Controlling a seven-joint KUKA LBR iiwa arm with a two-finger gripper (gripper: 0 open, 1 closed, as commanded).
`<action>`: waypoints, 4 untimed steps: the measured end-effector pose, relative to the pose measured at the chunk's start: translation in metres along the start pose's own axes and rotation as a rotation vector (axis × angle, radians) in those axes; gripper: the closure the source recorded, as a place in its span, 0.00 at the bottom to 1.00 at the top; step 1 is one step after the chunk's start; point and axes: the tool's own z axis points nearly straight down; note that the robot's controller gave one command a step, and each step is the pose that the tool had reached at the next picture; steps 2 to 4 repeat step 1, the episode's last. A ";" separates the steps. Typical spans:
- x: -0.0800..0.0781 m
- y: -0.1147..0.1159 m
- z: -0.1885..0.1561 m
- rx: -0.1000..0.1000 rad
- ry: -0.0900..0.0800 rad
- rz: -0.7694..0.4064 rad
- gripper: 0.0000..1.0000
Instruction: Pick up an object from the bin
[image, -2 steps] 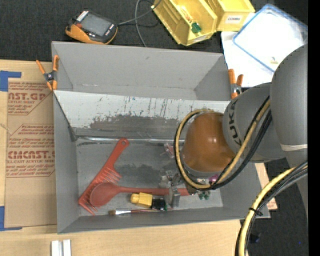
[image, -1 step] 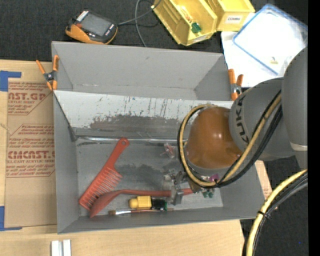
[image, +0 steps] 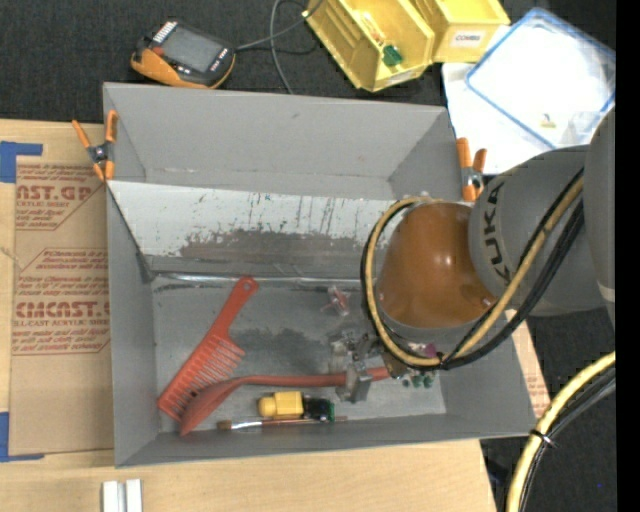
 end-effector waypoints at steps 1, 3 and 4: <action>0.002 0.000 -0.024 -0.001 0.007 0.000 1.00; 0.002 0.000 -0.024 -0.001 0.007 0.000 1.00; 0.002 0.000 -0.024 -0.001 0.007 0.000 1.00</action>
Offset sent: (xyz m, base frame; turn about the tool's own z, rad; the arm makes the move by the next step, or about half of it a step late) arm -0.0015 0.0000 0.0254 0.0002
